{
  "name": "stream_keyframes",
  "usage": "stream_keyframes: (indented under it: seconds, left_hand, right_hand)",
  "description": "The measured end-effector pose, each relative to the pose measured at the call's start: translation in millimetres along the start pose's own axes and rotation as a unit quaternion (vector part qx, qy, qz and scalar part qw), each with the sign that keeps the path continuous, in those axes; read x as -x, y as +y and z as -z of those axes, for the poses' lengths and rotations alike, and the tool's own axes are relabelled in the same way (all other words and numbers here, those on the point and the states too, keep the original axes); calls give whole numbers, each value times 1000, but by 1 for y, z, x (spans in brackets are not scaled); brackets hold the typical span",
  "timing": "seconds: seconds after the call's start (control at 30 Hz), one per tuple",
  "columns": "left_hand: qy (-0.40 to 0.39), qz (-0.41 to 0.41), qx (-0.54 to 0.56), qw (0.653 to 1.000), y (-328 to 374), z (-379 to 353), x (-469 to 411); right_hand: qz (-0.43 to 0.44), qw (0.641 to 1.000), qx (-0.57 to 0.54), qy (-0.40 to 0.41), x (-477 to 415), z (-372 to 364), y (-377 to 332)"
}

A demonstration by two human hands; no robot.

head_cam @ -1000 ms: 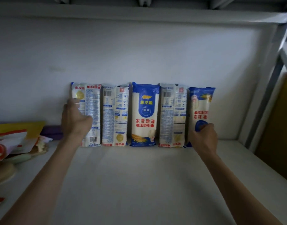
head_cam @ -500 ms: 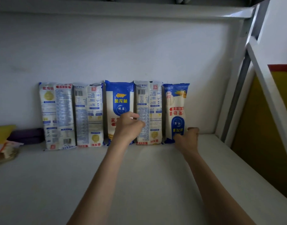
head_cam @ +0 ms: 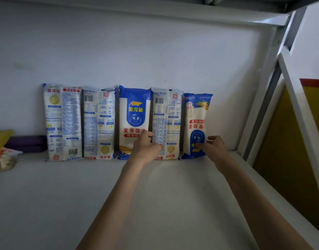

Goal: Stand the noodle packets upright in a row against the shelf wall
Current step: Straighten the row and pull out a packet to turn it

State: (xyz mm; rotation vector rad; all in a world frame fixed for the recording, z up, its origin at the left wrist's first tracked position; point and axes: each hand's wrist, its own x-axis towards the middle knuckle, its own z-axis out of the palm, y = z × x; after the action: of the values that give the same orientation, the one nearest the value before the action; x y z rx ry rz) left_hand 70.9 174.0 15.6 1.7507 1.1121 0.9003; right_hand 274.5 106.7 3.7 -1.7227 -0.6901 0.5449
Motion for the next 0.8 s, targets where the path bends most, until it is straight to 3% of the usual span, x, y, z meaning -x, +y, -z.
stream_keyframes:
  seconds: [0.4,0.8]
  left_hand:
    - [-23,-20,3,1000,0,-7,0]
    - [-13,-17,17,1000,-2,-6,-3]
  right_hand:
    - [8,999,-18,-34,-4,2,2]
    - [-21,999,-49,4,-9,-9,1]
